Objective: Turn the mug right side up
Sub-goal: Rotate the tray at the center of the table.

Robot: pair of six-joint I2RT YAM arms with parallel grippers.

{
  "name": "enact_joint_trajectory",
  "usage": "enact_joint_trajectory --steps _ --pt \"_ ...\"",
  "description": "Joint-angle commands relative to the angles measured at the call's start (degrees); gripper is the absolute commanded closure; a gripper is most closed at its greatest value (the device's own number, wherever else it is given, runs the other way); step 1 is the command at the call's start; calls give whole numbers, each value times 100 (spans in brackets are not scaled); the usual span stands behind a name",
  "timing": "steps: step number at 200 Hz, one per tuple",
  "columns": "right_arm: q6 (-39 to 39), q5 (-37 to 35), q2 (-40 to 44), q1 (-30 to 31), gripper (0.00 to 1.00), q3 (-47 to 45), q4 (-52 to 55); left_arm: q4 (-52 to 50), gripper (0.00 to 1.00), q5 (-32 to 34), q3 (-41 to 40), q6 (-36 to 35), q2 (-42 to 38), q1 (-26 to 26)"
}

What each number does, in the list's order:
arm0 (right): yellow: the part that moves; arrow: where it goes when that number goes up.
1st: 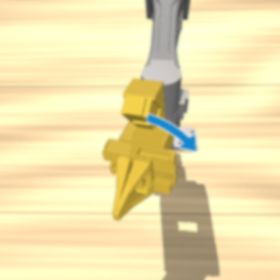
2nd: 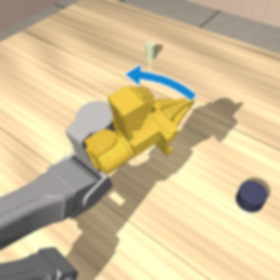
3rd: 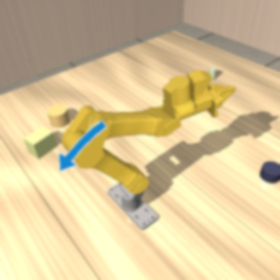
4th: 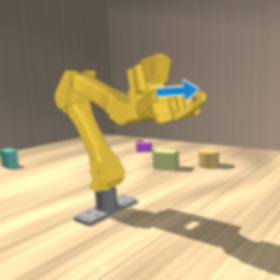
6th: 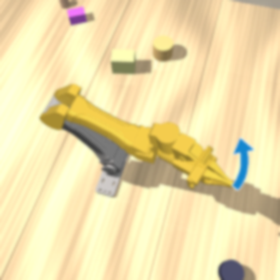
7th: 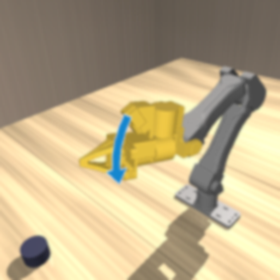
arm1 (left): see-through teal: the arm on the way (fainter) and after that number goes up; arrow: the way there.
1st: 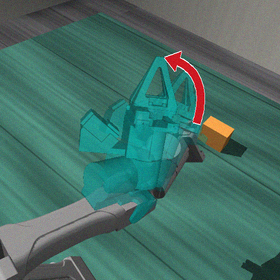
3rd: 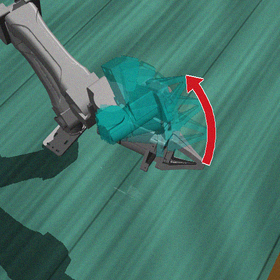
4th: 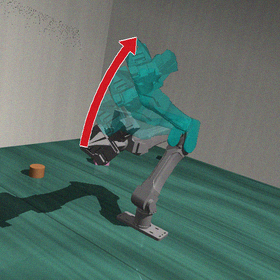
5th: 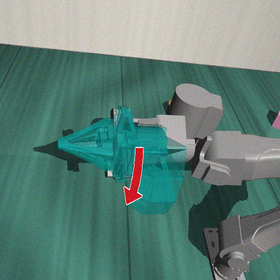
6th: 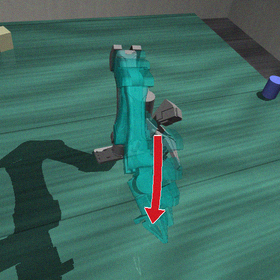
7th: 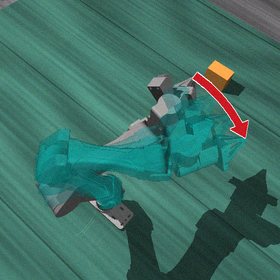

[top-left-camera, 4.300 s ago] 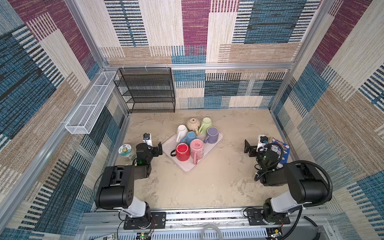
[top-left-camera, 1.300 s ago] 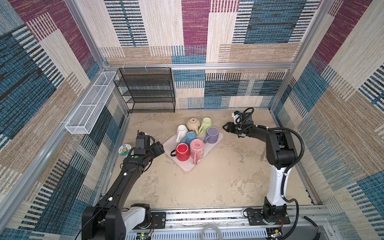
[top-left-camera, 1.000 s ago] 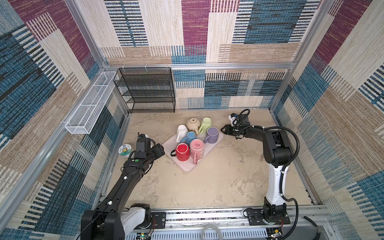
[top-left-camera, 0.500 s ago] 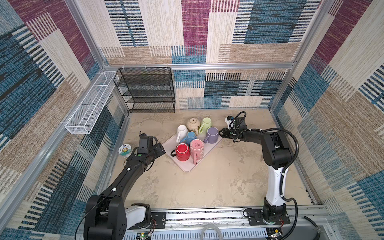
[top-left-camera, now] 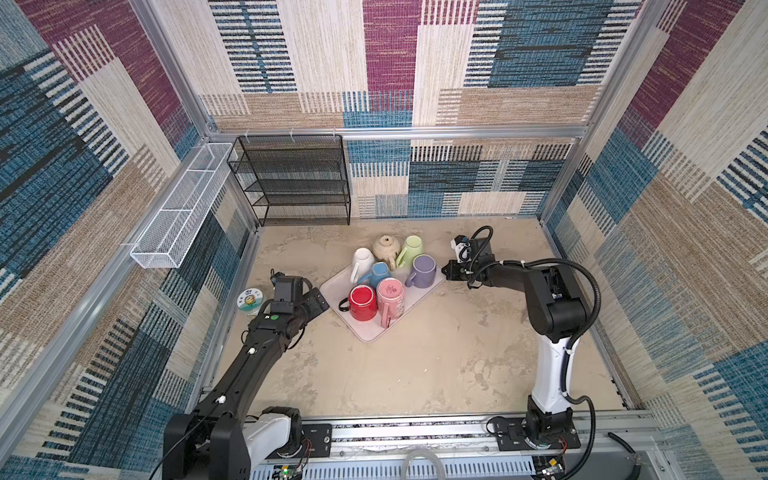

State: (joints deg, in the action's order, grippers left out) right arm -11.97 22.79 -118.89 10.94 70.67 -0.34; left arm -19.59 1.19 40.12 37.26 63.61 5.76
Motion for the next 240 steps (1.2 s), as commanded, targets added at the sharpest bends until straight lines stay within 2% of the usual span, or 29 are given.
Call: enact_joint_trajectory --steps 1,22,51,91,158,195,240 --pt "-394 -142 162 14 100 -240 485 240 18 -277 0 -161 -7 9" --pt "-482 -247 427 16 100 -557 368 -123 25 -277 199 -192 239 10" --pt "-679 -236 803 13 100 -1154 145 -109 37 -386 146 -168 377 22" --pt "-829 -432 1522 33 100 -2093 -2 -155 38 -358 56 -150 441 139" --pt "-1113 -520 2966 127 100 -3519 -85 -163 39 12 -255 -41 492 809" --pt "-1449 -644 3829 191 100 -4147 2 -174 42 -49 -487 -30 345 935" --pt "-1620 -766 4419 263 100 -4614 384 -225 43 -280 -687 -135 75 997"
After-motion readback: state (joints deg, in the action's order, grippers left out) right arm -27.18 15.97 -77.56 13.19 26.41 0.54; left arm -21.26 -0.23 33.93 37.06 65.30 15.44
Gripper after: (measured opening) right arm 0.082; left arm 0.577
